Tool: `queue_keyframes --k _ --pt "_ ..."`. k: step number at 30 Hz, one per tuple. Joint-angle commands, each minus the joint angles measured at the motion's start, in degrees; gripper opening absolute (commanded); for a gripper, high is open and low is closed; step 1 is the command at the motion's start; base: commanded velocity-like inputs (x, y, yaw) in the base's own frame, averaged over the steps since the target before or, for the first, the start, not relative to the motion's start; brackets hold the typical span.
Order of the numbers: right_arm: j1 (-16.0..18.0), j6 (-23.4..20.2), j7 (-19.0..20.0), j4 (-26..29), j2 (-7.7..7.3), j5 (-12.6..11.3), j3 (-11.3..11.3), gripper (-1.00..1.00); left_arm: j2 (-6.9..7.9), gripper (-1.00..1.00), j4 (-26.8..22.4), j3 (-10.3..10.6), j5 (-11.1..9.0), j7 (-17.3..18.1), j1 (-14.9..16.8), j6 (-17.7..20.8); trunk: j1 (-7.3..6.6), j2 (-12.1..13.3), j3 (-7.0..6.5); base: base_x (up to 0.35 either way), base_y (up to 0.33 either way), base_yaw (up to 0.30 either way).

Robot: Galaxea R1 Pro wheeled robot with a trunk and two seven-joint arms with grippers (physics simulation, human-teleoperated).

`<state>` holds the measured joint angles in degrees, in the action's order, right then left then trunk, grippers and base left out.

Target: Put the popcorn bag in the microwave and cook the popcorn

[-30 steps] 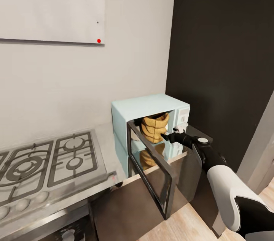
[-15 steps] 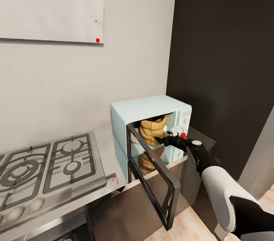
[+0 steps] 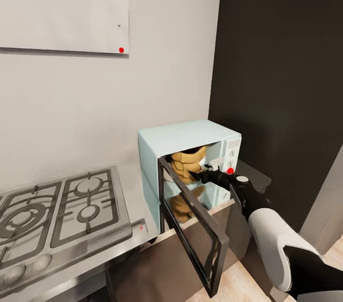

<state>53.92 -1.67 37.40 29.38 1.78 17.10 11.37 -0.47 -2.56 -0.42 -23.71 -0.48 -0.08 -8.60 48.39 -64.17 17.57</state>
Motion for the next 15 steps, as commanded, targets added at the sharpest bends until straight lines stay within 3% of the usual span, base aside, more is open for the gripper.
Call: queue_keyframes --k 1,4,15 --pt "0.04 -0.18 0.41 0.07 0.78 0.45 0.49 1.0 0.01 1.0 -0.07 -0.02 -0.19 -0.05 -0.01 -0.1 0.0 -0.04 0.06 0.0 0.0 0.0" --pt "0.04 -0.18 0.32 0.06 1.45 0.41 0.49 1.0 -0.02 1.0 -0.08 -0.02 -0.19 -0.05 -0.01 -0.1 0.0 -0.04 0.06 0.0 0.0 0.0" --pt "0.04 -0.18 0.02 -0.79 1.72 0.45 0.44 1.0 -0.06 1.0 -0.16 -0.09 -0.26 -0.14 -0.01 -0.1 0.0 -0.04 0.06 0.0 0.0 0.0"
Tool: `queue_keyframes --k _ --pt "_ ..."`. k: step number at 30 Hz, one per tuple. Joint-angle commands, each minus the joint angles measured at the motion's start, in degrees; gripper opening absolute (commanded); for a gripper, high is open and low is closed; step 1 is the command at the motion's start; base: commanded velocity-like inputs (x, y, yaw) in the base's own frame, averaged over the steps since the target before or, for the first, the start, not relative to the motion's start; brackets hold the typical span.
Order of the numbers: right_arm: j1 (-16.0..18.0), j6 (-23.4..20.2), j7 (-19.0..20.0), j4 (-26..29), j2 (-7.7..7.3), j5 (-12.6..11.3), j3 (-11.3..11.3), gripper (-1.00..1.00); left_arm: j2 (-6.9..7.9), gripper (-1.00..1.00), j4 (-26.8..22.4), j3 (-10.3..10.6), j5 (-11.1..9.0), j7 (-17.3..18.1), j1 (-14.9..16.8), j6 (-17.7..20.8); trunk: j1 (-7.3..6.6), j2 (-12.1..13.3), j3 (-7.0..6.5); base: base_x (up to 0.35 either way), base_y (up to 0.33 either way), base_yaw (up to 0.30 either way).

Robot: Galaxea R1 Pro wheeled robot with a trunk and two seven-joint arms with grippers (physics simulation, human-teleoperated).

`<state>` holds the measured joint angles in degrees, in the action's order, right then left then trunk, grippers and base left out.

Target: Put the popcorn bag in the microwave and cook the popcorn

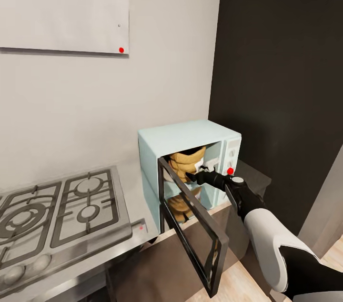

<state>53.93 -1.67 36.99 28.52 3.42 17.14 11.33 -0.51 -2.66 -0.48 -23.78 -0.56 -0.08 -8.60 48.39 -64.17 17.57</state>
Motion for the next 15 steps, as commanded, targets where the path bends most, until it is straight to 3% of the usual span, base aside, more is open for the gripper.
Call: queue_keyframes --k 1,7,15 --pt "0.04 -0.17 0.39 0.04 0.09 0.38 0.46 1.0 0.0 1.0 -0.07 0.01 -0.2 -0.06 -0.01 -0.06 0.0 -0.04 0.06 0.048 0.0 0.0" --pt "0.04 -0.09 0.28 -0.46 0.09 0.44 0.49 1.0 0.07 1.0 -0.07 0.04 -0.21 -0.01 -0.01 -0.02 0.0 -0.04 0.06 0.198 0.0 0.0" --pt "0.04 -0.16 0.51 -0.42 -0.11 0.67 0.53 1.0 0.07 1.0 -0.07 0.04 -0.17 0.03 -0.01 -0.09 0.0 -0.04 0.06 0.011 0.0 0.0"
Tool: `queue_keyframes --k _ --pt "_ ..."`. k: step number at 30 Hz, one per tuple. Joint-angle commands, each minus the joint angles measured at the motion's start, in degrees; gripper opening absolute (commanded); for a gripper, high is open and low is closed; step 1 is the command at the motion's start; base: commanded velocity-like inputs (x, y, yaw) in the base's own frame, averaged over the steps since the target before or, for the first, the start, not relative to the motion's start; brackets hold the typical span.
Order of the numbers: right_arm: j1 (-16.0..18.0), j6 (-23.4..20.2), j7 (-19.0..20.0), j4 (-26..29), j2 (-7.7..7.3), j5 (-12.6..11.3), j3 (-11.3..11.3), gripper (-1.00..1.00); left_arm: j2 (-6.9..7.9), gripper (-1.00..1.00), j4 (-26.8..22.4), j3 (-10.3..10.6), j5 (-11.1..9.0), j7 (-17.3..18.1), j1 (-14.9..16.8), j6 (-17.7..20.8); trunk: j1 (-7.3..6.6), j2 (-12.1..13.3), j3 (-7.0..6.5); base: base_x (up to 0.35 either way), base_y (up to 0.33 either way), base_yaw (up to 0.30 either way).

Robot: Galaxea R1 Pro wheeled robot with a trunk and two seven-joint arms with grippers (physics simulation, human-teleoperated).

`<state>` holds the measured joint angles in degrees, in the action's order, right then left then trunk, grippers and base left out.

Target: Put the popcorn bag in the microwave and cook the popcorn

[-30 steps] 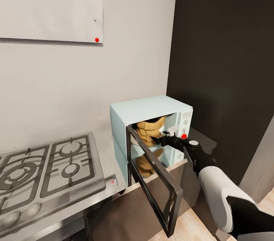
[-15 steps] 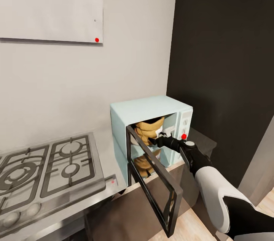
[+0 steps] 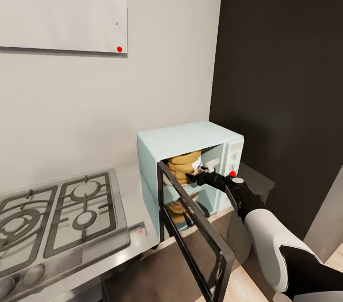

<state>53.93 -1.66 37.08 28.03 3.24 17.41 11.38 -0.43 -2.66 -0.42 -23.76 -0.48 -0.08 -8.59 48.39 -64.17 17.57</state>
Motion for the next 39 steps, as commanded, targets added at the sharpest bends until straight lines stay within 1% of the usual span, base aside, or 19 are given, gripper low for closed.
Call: queue_keyframes --k 1,3,7,11,19,21,22,23,24,25,28,30,31,32,33,34,37,39 --pt "0.04 -0.18 0.43 0.09 -0.02 0.47 0.47 1.0 -0.01 1.0 -0.1 -0.06 -0.25 -0.08 -0.01 -0.1 0.0 -0.04 0.06 -0.11 0.0 0.0" --pt "0.04 -0.21 0.22 0.1 -0.24 0.57 0.48 1.0 -0.07 1.0 -0.14 -0.16 -0.3 -0.12 -0.01 -0.17 0.0 -0.04 0.06 -0.248 0.0 0.0" --pt "0.04 -0.42 -0.78 0.56 -0.22 0.61 0.46 1.0 -0.02 1.0 -0.15 -0.19 -0.32 -0.14 -0.01 -0.19 0.0 -0.04 0.06 -0.321 0.0 0.0" --pt "0.04 -0.37 -0.71 0.93 -0.69 0.61 0.69 1.0 -0.02 1.0 -0.15 -0.18 -0.32 -0.14 -0.01 -0.2 0.0 -0.04 0.06 -0.334 0.0 0.0" --pt "0.04 -0.94 -0.66 1.82 -0.86 0.53 0.75 1.0 -0.02 1.0 -0.15 -0.12 -0.32 -0.14 -0.01 -0.2 0.0 -0.04 0.06 -0.335 0.0 0.0" --pt "0.04 -0.95 -0.46 2.87 -0.94 0.53 0.75 1.0 -0.02 1.0 -0.1 -0.12 -0.32 -0.14 -0.01 -0.2 0.0 -0.04 0.06 -0.335 0.0 0.0" --pt "0.04 -1.06 -0.22 4.08 -1.31 0.46 0.75 1.0 -0.01 1.0 -0.08 -0.14 -0.32 -0.14 -0.01 -0.2 0.0 -0.04 0.06 -0.335 0.0 0.0" --pt "0.04 -1.21 0.09 5.24 -3.27 0.08 0.75 1.0 -0.01 1.0 -0.07 -0.15 -0.32 -0.14 -0.01 -0.2 0.0 -0.04 0.06 -0.335 0.0 0.0" --pt "0.04 -2.22 0.3 5.97 -5.87 -0.27 0.74 1.0 -0.02 1.0 -0.05 -0.18 -0.32 -0.14 -0.01 -0.2 0.0 -0.04 0.06 -0.335 0.0 0.0" --pt "0.04 -2.52 0.33 6.08 -6.32 -0.32 0.75 1.0 -0.03 1.0 -0.03 -0.17 -0.32 -0.14 -0.01 -0.2 0.0 -0.04 0.06 -0.335 0.0 0.0" --pt "0.04 -2.76 0.32 6.15 -6.71 -0.35 0.94 1.0 -0.09 1.0 0.01 -0.14 -0.32 -0.14 -0.01 -0.2 0.0 -0.04 0.06 -0.334 0.0 0.0" --pt "0.04 -3.24 0.29 6.16 -7.01 -0.35 1.51 1.0 -0.1 1.0 0.02 -0.12 -0.32 -0.14 -0.01 -0.2 0.0 -0.04 0.06 -0.327 0.0 0.0" --pt "0.04 -3.65 0.31 6.18 -7.56 -0.34 1.76 1.0 -0.1 1.0 0.02 -0.11 -0.32 -0.14 -0.01 -0.2 0.0 -0.04 0.06 -0.323 0.0 0.0" --pt "0.04 -4.58 0.38 6.34 -8.87 -0.38 2.0 1.0 -0.1 1.0 0.02 -0.11 -0.32 -0.14 -0.01 -0.2 0.0 -0.04 0.06 -0.319 0.0 0.0" --pt "0.04 -5.38 0.63 6.53 -9.77 -0.4 2.11 1.0 -0.1 1.0 0.02 -0.11 -0.32 -0.14 -0.01 -0.2 0.0 -0.04 0.06 -0.318 0.0 0.0" --pt "0.04 -6.69 1.73 6.68 -11.01 -0.41 2.22 1.0 -0.09 1.0 0.02 -0.11 -0.32 -0.14 -0.01 -0.2 0.0 -0.04 0.06 -0.316 0.0 0.0" --pt "-0.17 -7.77 3.1 5.75 -12.34 -0.34 2.32 1.0 -0.1 1.0 0.07 -0.07 -0.28 -0.14 -0.01 -0.2 0.0 -0.04 0.06 -0.298 0.0 0.0" --pt "-1.69 -9.43 3.33 5.35 -13.81 -0.4 2.33 1.0 -0.1 1.0 0.1 -0.04 -0.25 -0.14 -0.01 -0.2 0.0 -0.04 0.06 -0.271 0.0 0.0"
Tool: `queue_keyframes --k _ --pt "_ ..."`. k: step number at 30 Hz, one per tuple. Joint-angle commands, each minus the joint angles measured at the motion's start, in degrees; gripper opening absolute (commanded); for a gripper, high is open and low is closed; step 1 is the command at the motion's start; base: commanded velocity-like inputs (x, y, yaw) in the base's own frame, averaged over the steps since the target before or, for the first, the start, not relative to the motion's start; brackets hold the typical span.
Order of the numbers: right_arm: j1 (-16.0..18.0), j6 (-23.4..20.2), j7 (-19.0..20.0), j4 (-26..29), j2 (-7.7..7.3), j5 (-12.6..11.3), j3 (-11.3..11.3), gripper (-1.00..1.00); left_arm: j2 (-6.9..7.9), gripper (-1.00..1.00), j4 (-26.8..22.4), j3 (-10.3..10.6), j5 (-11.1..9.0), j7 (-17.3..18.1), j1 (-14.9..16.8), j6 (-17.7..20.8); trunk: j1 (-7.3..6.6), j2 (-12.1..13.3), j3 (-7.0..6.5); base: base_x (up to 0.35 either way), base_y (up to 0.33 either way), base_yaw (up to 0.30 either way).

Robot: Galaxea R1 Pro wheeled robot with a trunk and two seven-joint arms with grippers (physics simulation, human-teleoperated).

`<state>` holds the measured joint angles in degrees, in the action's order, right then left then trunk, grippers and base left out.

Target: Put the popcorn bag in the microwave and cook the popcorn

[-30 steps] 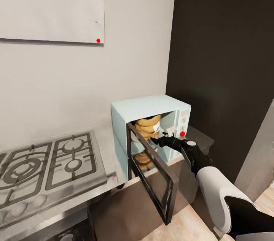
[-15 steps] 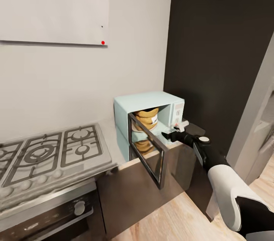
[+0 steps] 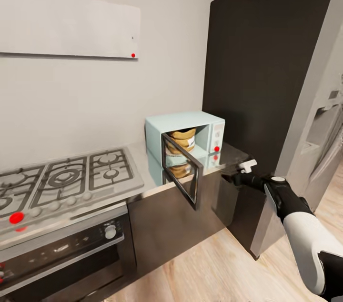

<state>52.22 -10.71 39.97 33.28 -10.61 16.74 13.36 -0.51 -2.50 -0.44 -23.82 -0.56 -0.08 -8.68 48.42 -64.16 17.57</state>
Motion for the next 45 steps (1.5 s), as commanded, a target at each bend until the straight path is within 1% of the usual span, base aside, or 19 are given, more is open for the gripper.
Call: queue_keyframes --k 1,3,5,6,7,8,9,10,11,13,14,15,18,21,23,30,32,37,45 --pt "-1.14 -1.91 0.49 -0.13 -0.63 0.27 0.34 1.0 -0.01 1.0 -0.05 -0.01 -0.18 -0.03 -0.01 -0.1 -0.03 -0.05 0.06 -0.265 0.0 0.0" --pt "-3.31 -4.22 0.09 -0.38 -1.06 0.51 0.29 1.0 -0.01 1.0 -0.05 0.0 -0.18 0.0 -0.01 -0.1 -0.03 -0.05 0.06 -0.263 0.0 0.0" --pt "-6.67 -4.9 -0.75 -0.47 -1.17 0.61 0.27 1.0 -0.01 1.0 -0.05 0.0 -0.18 -0.02 -0.01 -0.1 -0.03 -0.05 0.06 -0.257 0.0 0.0" --pt "-9.85 -5.33 -1.39 -0.99 -1.14 0.64 0.26 1.0 -0.01 1.0 -0.05 0.0 -0.18 0.0 -0.01 -0.1 -0.03 -0.05 0.06 -0.241 0.0 0.0" --pt "-11.3 -5.51 -1.64 -1.94 -1.09 0.68 0.23 1.0 -0.01 1.0 -0.05 0.0 -0.18 0.01 -0.01 -0.1 -0.03 -0.05 0.06 -0.237 0.0 0.0" --pt "-13.13 -5.57 -2.36 -4.8 -0.98 0.72 0.17 1.0 -0.01 1.0 -0.05 0.0 -0.18 0.02 -0.01 -0.1 -0.03 -0.05 0.06 -0.227 0.0 0.0" --pt "-14.65 -5.25 -4.89 -12.68 -1.06 1.39 -0.04 1.0 -0.01 1.0 -0.05 0.0 -0.17 0.03 -0.01 -0.09 -0.03 -0.05 0.06 -0.178 0.0 0.0" --pt "-15.09 -4.96 -6.56 -18.68 -0.91 2.3 -0.12 1.0 -0.01 1.0 -0.05 0.0 -0.17 0.03 -0.01 -0.05 -0.03 -0.05 0.06 -0.094 0.0 0.0" --pt "-15.26 -4.15 -7.3 -22.7 -0.7 2.91 -0.14 1.0 -0.01 1.0 -0.05 0.0 -0.17 0.03 -0.01 -0.03 -0.03 -0.05 0.06 -0.048 0.0 0.0" --pt "-15.44 0.85 -9.22 -30.95 -0.4 4.24 -0.17 1.0 -0.01 1.0 -0.05 0.0 -0.17 0.03 -0.01 -0.09 -0.03 -0.05 0.06 -0.019 0.0 0.0" --pt "-15.5 2.52 -10.82 -32.51 -0.28 4.54 -0.16 1.0 -0.01 1.0 -0.05 0.0 -0.17 0.03 -0.01 -0.09 -0.03 -0.05 0.06 -0.008 0.0 0.0" --pt "-16.74 4.73 -14.97 -34.11 0.04 4.84 -0.13 1.0 -0.01 1.0 -0.05 0.0 -0.17 0.03 -0.01 -0.1 -0.03 -0.05 0.06 -0.003 0.0 0.0" --pt "-23.35 6.46 -22.68 -34.99 0.31 5.04 -0.13 1.0 0.05 1.0 -0.05 -0.01 -0.17 0.03 -0.01 -0.1 -0.03 -0.05 0.06 -0.001 0.0 0.0" --pt "-27.77 9.03 -27.66 -35.17 0.29 4.93 -0.1 1.0 0.07 1.0 -0.05 -0.04 -0.17 0.01 -0.01 -0.1 -0.03 -0.05 0.06 0.0 0.0 0.0" --pt "-29.39 9.72 -28.15 -35.2 0.3 4.89 -0.08 1.0 0.07 1.0 -0.05 -0.07 -0.18 0.02 -0.01 -0.1 -0.03 -0.05 0.06 0.0 0.0 0.0" --pt "-30.52 9.43 -28.34 -35.21 -0.25 4.74 -0.01 1.0 0.07 1.0 -0.05 -0.06 -0.18 0.03 -0.01 -0.1 -0.03 -0.05 0.06 0.0 0.0 0.0" --pt "-31.1 8.86 -29.06 -35.23 -0.23 4.71 -0.01 1.0 0.01 1.0 -0.05 -0.08 -0.17 0.03 -0.01 -0.1 -0.03 -0.05 0.06 0.0 0.0 0.0" --pt "-34.67 8.84 -30.49 -35.21 0.16 4.71 0.0 1.0 0.04 1.0 -0.05 -0.05 -0.17 0.0 -0.01 -0.1 -0.03 -0.05 0.06 0.0 0.0 0.0" --pt "-35.25 8.6 -31.72 -35.21 0.22 4.71 0.0 1.0 -0.01 1.0 -0.05 0.03 -0.11 0.03 -0.01 -0.09 -0.03 -0.05 0.06 0.0 0.0 0.162"
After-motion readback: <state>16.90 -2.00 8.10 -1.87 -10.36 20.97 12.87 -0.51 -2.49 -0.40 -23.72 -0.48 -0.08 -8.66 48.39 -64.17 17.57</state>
